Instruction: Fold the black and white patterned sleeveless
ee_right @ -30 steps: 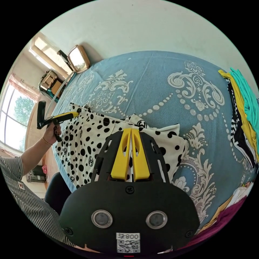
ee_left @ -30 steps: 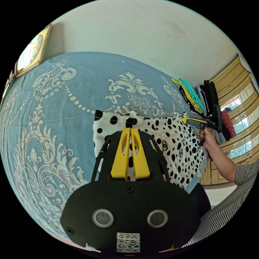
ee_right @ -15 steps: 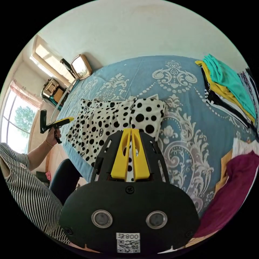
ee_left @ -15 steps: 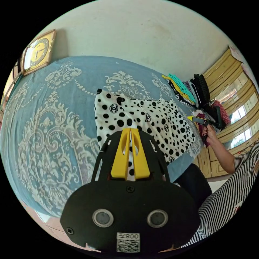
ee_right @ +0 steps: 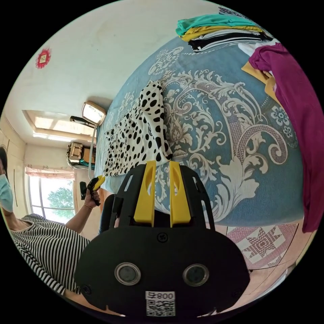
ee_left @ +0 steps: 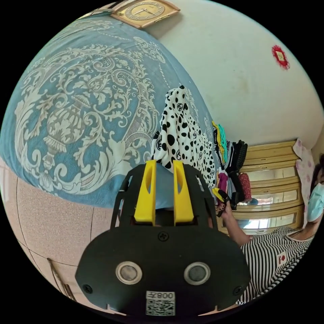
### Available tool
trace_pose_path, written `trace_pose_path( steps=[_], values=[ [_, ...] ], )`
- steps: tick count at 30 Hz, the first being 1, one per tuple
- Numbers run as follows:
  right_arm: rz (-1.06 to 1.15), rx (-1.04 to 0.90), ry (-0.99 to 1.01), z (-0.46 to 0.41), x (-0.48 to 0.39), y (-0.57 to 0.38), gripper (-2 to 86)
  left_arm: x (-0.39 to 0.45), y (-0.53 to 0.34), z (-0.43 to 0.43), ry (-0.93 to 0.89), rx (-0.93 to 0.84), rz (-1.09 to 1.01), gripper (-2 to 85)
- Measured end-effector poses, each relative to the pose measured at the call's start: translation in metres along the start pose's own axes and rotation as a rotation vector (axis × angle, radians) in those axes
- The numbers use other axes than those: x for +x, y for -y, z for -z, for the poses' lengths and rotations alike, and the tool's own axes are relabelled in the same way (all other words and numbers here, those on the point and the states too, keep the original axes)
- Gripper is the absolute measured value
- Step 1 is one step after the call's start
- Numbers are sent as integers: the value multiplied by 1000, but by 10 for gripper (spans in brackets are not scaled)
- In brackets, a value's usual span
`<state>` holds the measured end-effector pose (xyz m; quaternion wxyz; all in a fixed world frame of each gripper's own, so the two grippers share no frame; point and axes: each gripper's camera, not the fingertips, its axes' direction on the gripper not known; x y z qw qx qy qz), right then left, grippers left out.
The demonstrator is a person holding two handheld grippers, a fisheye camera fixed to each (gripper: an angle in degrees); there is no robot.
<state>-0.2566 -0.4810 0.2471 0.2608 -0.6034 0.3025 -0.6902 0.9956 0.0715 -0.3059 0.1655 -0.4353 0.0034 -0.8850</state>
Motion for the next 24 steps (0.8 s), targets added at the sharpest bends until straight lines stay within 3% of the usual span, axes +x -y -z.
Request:
trace_pose_path(
  steps=[10, 24],
  values=[
    [-122, 29, 81, 44, 37, -8, 64, -75, -47, -24, -237, 23, 207, 47],
    [-179, 34, 139, 102, 33, -1, 22, -107, -100, 39, -327, 84, 257, 17]
  ],
)
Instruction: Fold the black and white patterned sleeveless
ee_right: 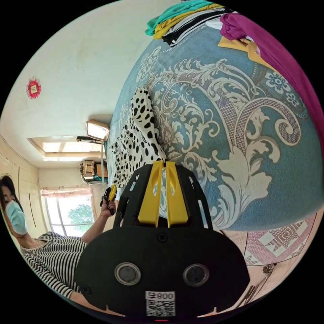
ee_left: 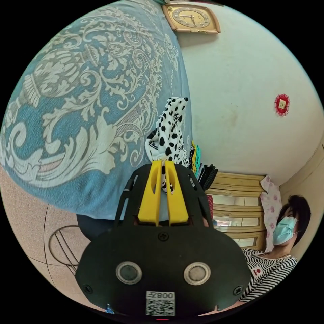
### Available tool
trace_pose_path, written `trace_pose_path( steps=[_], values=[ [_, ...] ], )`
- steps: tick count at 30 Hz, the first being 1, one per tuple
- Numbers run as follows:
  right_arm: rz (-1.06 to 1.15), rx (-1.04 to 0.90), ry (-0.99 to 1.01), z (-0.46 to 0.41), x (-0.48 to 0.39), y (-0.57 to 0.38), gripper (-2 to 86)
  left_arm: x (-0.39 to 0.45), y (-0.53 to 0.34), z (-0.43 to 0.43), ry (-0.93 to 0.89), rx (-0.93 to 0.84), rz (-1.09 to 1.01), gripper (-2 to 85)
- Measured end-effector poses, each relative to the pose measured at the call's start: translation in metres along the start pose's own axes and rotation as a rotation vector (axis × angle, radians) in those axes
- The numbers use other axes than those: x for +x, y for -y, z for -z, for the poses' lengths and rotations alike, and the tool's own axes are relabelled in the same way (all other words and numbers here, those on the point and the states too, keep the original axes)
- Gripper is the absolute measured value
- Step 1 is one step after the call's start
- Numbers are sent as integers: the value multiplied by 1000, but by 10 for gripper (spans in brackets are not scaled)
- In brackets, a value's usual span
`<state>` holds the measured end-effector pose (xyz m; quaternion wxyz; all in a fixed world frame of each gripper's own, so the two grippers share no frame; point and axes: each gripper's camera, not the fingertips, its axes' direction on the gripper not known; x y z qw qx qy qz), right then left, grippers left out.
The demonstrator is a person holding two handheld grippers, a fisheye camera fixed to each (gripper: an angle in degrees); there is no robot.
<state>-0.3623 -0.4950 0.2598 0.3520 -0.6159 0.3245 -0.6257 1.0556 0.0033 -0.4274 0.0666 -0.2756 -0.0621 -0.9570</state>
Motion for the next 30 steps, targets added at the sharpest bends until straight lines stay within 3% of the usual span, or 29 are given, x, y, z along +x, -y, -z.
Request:
trace_pose_path(
  steps=[12, 23, 30],
  values=[
    [97, -47, 36, 75, -88, -34, 8, 74, -31, 129, -16, 30, -80, 11],
    [24, -148, -5, 90, -123, -79, 8, 140, -58, 217, 130, -8, -40, 3],
    [-6, -136, -47, 87, -173, -75, 8, 258, -69, 267, 261, 7, -145, 5]
  ],
)
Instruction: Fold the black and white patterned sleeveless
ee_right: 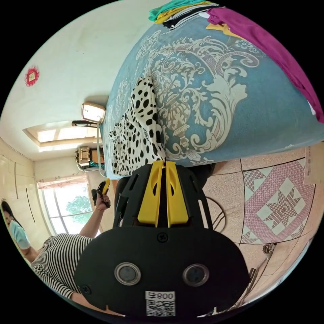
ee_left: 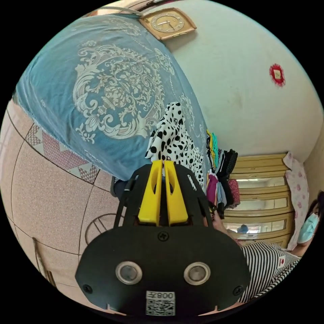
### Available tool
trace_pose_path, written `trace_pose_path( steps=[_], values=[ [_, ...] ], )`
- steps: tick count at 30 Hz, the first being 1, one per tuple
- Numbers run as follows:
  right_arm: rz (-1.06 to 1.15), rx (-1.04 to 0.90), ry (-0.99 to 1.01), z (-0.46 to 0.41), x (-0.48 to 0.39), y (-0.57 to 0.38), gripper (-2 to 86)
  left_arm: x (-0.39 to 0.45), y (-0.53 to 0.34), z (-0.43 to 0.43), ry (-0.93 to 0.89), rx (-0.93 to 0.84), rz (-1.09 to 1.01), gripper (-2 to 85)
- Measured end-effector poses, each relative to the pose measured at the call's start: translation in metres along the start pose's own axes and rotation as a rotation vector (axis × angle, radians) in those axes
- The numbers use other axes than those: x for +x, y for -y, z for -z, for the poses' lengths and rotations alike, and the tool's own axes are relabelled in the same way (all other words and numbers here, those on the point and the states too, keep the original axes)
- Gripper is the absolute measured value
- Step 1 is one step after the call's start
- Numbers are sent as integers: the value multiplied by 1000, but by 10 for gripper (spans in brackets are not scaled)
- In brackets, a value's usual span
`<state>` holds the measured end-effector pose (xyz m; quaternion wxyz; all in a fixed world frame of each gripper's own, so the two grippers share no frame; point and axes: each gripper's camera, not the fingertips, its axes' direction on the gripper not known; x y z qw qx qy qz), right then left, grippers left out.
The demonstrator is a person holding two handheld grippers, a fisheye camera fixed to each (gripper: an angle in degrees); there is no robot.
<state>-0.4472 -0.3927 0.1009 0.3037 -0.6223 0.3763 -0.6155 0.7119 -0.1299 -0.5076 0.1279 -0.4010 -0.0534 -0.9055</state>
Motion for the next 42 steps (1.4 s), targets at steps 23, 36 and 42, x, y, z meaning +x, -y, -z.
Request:
trace_pose_path(
  steps=[23, 36, 42],
  values=[
    [418, -69, -744, -91, -284, 21, -1, 446, 119, 30, 784, -365, -584, 3],
    [413, 26, -783, -89, -290, -19, 3, 626, 165, 106, 972, -481, -688, 4],
    [268, 139, -495, 1, -222, -46, 44, 704, 169, 184, 904, -364, -722, 8]
  ],
)
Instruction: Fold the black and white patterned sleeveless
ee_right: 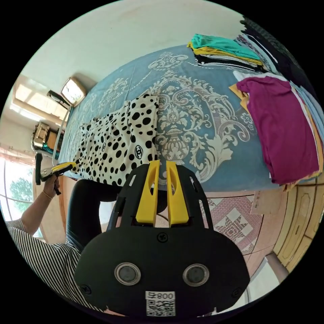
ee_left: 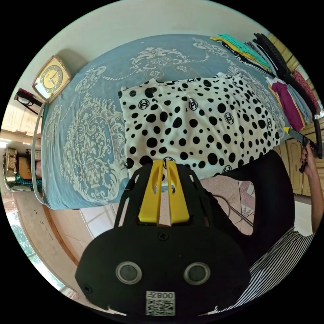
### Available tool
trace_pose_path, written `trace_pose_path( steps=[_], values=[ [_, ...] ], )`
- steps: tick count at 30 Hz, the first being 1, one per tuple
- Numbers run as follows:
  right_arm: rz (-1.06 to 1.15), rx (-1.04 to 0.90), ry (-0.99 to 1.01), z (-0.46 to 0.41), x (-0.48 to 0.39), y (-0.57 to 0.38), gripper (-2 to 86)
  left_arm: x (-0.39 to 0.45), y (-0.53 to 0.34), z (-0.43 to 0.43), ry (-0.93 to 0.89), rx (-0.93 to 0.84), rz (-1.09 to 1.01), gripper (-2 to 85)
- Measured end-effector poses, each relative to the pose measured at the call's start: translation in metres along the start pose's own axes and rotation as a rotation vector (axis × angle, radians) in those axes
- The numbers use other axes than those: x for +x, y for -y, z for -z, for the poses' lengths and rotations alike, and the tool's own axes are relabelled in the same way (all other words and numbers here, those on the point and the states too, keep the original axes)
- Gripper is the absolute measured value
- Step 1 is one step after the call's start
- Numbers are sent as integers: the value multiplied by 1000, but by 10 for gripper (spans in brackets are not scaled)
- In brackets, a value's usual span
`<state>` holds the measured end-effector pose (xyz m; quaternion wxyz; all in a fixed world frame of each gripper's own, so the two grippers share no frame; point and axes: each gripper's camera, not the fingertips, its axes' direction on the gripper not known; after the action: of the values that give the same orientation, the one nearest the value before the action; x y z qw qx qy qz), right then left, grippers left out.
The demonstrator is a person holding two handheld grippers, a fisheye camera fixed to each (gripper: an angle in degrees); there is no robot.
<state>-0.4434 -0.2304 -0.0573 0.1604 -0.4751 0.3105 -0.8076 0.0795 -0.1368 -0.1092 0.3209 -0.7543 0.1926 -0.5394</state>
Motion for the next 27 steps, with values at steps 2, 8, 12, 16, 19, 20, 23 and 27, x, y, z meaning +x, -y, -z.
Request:
trace_pose_path(
  steps=[2, 8, 12, 16, 19, 20, 23, 27],
  values=[
    [-81, 26, 49, 9, 37, -25, 67, 8, -2, 28, -18, 30, -37, 9],
    [-203, -31, 290, -34, 109, -92, 82, 79, 14, 94, -116, 56, -290, 18],
    [-227, -11, 403, -60, 132, -114, 87, 136, 34, 137, -142, 84, -465, 31],
    [-242, -21, 443, -83, 161, -129, 85, 176, 46, 170, -139, 94, -607, 42],
    [-273, -18, 462, -99, 182, -141, 56, 191, 51, 190, -152, 91, -657, 51],
    [-276, -19, 461, -102, 187, -144, 48, 192, 52, 194, -158, 93, -661, 53],
    [-257, 0, 586, -111, 207, -162, 28, 199, 53, 213, -172, 105, -696, 62],
    [-240, 27, 692, -116, 226, -180, 18, 215, 41, 246, -107, 199, -786, 69]
  ],
)
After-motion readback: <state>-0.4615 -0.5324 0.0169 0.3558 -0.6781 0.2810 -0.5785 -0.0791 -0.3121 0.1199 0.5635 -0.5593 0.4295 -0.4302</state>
